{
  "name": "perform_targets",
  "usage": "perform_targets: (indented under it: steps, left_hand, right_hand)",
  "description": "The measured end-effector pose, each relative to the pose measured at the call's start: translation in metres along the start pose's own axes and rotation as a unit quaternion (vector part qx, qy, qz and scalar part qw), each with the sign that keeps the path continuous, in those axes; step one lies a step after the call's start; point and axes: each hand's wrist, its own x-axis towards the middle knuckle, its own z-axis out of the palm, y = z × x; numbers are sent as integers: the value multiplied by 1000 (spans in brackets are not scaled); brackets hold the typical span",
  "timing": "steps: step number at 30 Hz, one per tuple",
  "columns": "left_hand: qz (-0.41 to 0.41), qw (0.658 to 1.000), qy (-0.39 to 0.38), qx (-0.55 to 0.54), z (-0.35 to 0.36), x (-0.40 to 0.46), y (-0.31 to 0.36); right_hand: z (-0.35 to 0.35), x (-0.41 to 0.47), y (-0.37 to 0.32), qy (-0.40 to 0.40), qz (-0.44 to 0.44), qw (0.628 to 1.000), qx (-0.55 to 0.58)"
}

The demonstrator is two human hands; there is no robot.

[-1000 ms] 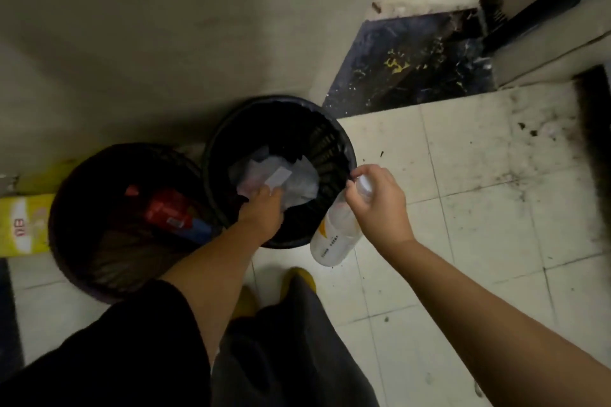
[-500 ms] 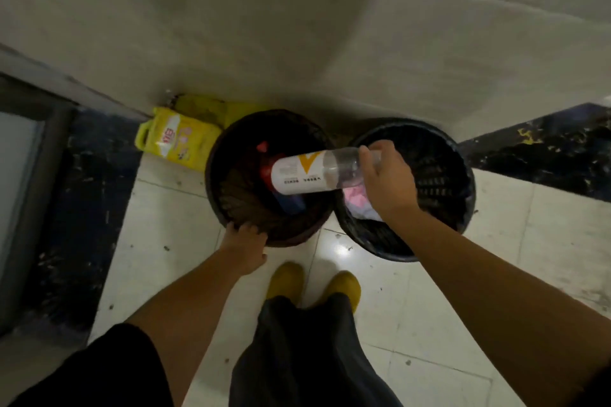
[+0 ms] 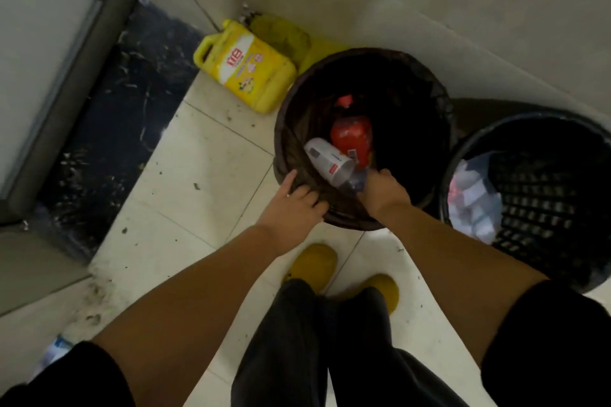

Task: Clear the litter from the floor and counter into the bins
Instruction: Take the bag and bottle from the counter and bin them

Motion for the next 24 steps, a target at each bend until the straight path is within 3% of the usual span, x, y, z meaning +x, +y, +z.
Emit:
perform_targets:
  steps: [6, 12, 20, 24]
  left_hand:
    - [-44, 996, -68, -28, -32, -4, 10]
    - [-50, 995, -81, -6, -150, -39, 20]
    - [-36, 999, 23, 4, -357, -119, 32]
    - [18, 996, 86, -15, -441, -148, 47]
  right_hand:
    - [-45, -20, 0, -13, -5, 999, -32]
    - [-153, -104, 2, 23, -4, 1000, -19]
    - [-294, -284, -5, 44, 16, 998, 50]
    - [-329, -366, -5, 77, 22, 993, 85]
